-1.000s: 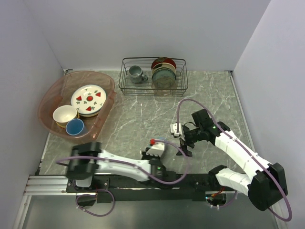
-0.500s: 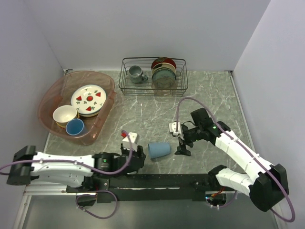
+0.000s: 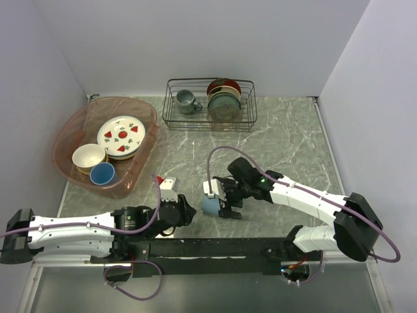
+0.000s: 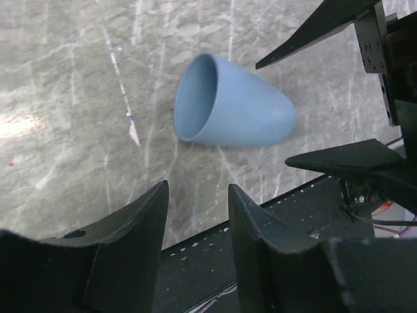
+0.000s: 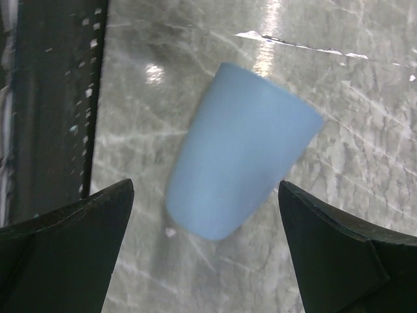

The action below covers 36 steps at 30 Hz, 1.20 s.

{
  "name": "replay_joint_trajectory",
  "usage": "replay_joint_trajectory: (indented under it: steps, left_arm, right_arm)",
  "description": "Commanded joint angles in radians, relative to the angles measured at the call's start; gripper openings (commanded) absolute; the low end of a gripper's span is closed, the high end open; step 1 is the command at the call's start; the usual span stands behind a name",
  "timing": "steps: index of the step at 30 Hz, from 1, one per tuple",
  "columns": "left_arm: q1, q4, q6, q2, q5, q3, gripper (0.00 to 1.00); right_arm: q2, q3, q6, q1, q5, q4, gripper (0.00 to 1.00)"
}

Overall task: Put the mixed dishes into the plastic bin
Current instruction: Pick up the cup at the center of the board.

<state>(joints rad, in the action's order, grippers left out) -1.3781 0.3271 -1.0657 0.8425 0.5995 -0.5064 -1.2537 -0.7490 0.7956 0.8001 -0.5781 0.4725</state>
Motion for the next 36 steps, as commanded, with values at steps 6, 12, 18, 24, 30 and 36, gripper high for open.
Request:
replay_joint_trajectory:
  steps: [6,12,18,24,30,36]
  left_arm:
    - [0.004,0.122,-0.128,-0.153,0.105,-0.014,0.49]
    - [0.004,0.044,-0.071,-0.244,0.076,0.032,0.63]
    - [0.004,-0.088,0.062,-0.272,-0.035,0.081,0.78]
    - [0.005,-0.167,0.173,-0.31,-0.125,0.124,0.81]
    - [0.005,-0.272,0.222,-0.368,-0.193,0.175,0.8]
    - [0.008,-0.345,0.216,-0.318,-0.248,0.169,0.75]
  right_arm:
    - [-0.091,-0.012,-0.231,0.053,0.233,-0.158,1.0]
    - [-0.156,-0.027,-0.259,0.062,0.248,-0.138,0.99]
    - [-0.214,-0.084,-0.239,0.059,0.198,-0.089,0.63]
    - [-0.22,-0.107,-0.21,0.034,0.132,-0.055,0.17]
    - [-0.156,-0.107,-0.15,-0.027,-0.087,0.004,0.05]
    - [-0.115,-0.116,-0.067,-0.035,-0.245,0.075,0.02]
